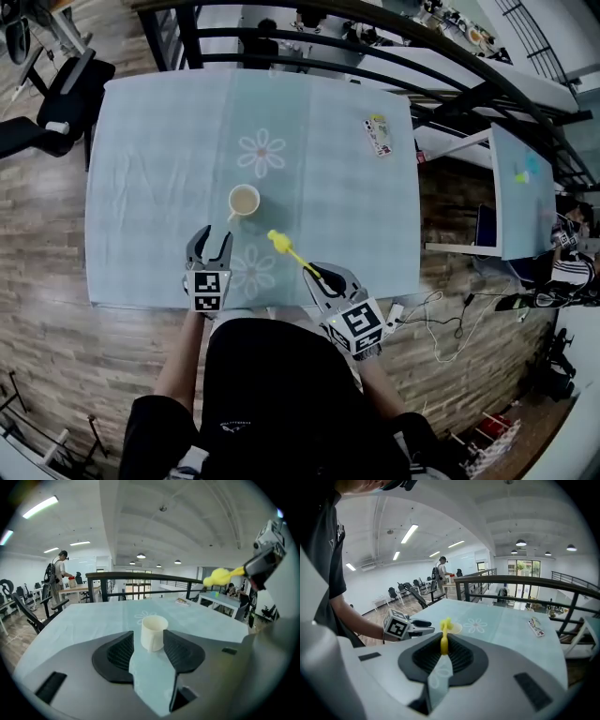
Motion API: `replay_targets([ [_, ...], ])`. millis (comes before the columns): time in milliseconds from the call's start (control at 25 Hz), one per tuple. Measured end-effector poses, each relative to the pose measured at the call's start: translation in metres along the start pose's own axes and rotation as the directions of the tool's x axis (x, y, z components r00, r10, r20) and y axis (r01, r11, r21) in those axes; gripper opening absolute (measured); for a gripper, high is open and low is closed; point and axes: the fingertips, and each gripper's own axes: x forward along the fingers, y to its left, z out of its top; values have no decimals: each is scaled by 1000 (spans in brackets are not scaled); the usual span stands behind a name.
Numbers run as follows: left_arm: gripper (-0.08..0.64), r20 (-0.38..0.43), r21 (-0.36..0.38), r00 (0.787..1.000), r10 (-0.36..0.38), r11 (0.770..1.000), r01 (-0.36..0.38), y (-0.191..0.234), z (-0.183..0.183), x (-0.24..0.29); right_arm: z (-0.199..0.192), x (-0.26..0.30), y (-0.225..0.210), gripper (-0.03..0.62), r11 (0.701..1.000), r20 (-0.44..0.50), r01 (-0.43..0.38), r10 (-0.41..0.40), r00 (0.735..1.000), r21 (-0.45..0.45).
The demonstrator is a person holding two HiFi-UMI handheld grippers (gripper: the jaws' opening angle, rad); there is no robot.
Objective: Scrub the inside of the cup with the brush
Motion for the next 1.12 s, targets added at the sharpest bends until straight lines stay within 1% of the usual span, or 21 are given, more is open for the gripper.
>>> replay_targets([
  [120,196,91,-27,996,-20,999,22,-13,28,-33,1,7,2,37,999,45,-43,41,998,27],
  [240,190,165,-25,985,-43,999,48,-43,61,-57,7,5,-4,37,995,76,-90,86,993,42],
  [400,131,240,-25,970,-36,999,43,-72,103,-73,18,-3,-12,37,991,129,-126,121,984,35],
  [520,91,272,6,962,-27,1000,27,-90,128,-80,26,-14,-18,38,989,163,-147,144,976,9],
  [600,57,286,24,958,-26,1000,20,-101,140,-86,29,-23,-21,38,989,188,-147,146,971,-10],
  [640,52,292,28,956,-24,999,17,-106,144,-89,30,-29,-24,37,990,203,-143,143,969,-15],
  [720,43,296,24,955,-10,1000,3,-114,152,-96,34,-40,-29,37,991,240,-134,133,962,-14],
  [880,37,309,10,951,11,1000,-15,-125,165,-108,44,-61,-36,37,991,319,-133,120,940,19],
  [1000,34,346,26,938,-21,1000,13,-143,173,-112,51,-77,-41,37,992,365,-128,110,925,24],
  [1120,29,380,47,923,-63,998,49,-161,179,-111,57,-93,-47,37,996,400,-93,84,913,3],
])
